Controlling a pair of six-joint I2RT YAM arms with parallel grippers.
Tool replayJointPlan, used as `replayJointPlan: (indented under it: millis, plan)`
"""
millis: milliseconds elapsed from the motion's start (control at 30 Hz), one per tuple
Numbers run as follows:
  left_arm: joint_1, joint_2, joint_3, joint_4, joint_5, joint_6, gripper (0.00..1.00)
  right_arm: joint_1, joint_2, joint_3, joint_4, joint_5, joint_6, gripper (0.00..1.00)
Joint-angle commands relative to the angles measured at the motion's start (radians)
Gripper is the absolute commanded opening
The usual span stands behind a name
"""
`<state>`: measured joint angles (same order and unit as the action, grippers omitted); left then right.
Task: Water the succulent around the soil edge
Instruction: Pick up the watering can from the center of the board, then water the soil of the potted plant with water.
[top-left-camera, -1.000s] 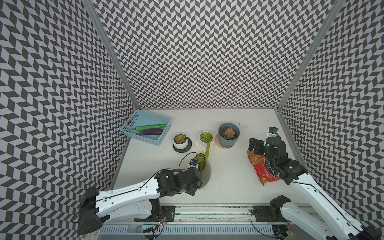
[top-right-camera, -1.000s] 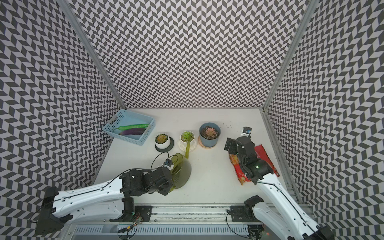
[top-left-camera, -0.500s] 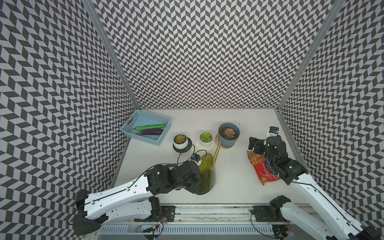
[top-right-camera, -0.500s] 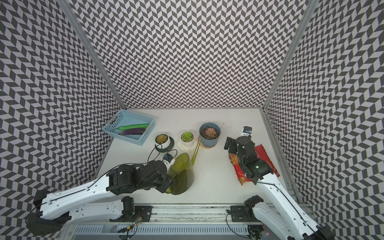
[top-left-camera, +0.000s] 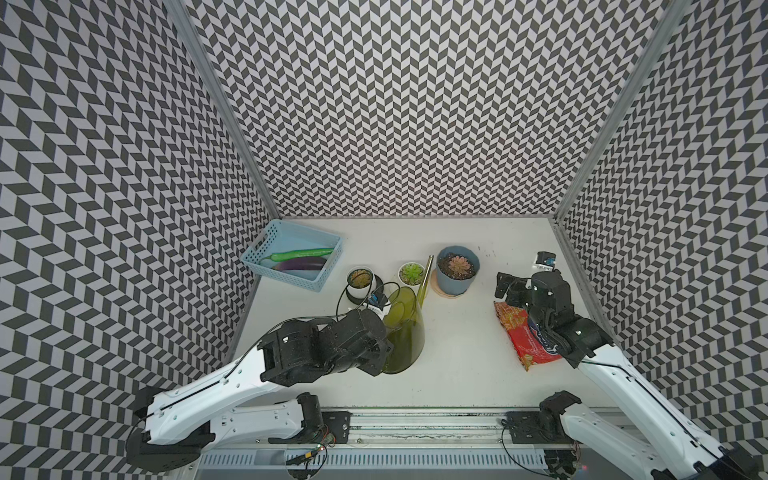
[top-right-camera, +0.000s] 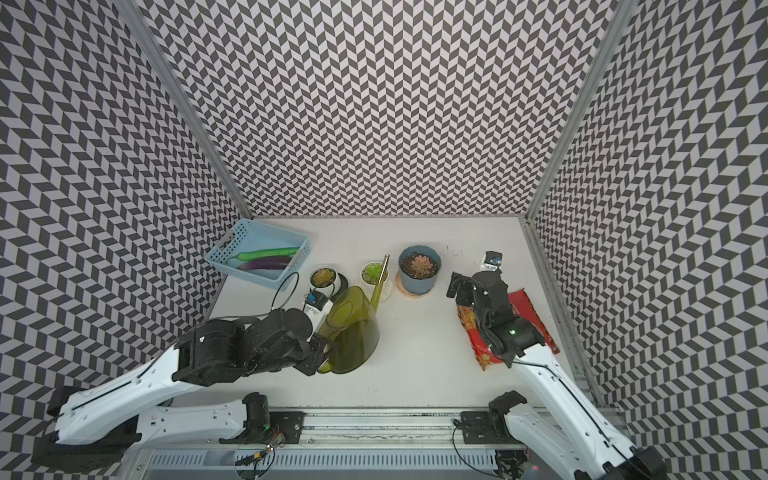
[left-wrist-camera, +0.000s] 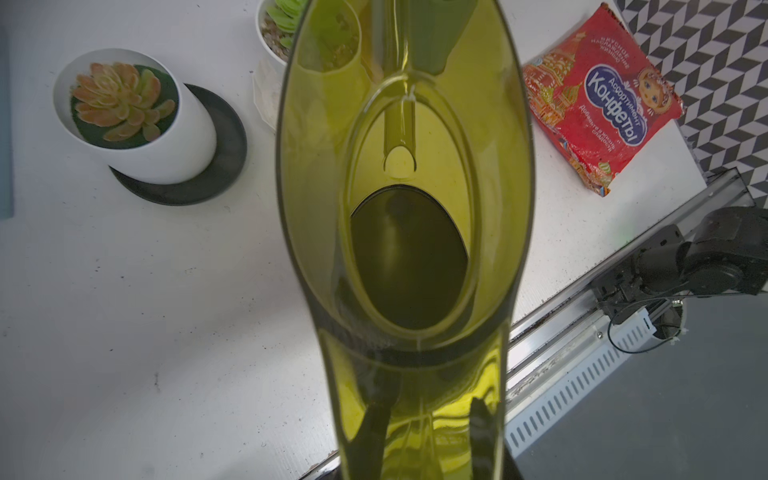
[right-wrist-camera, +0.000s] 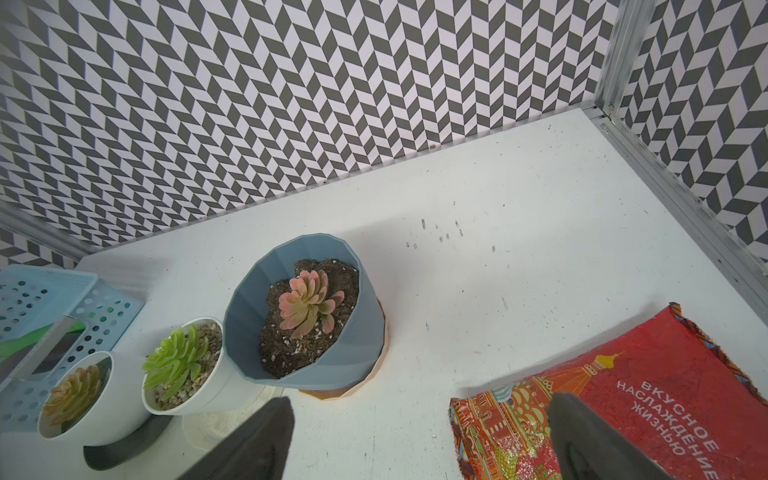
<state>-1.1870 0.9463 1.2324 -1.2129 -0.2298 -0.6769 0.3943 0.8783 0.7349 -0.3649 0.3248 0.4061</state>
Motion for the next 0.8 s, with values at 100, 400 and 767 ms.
replayJointPlan:
  millis: [100, 400, 767]
  plan:
    - [0.004, 0.064, 0.167, -0.14, -0.051, 0.001, 0.0, 0.002, 0.005, 0.062, -0.005, 0.001, -0.017, 1.0]
    - [0.271, 0.157, 0.214, -0.14, 0.22, 0.205, 0.0, 0.003, 0.027, 0.168, -0.114, 0.084, -0.028, 0.99]
    - [0.623, 0.136, 0.207, -0.144, 0.471, 0.273, 0.0, 0.003, -0.005, 0.221, -0.163, 0.113, -0.054, 1.0]
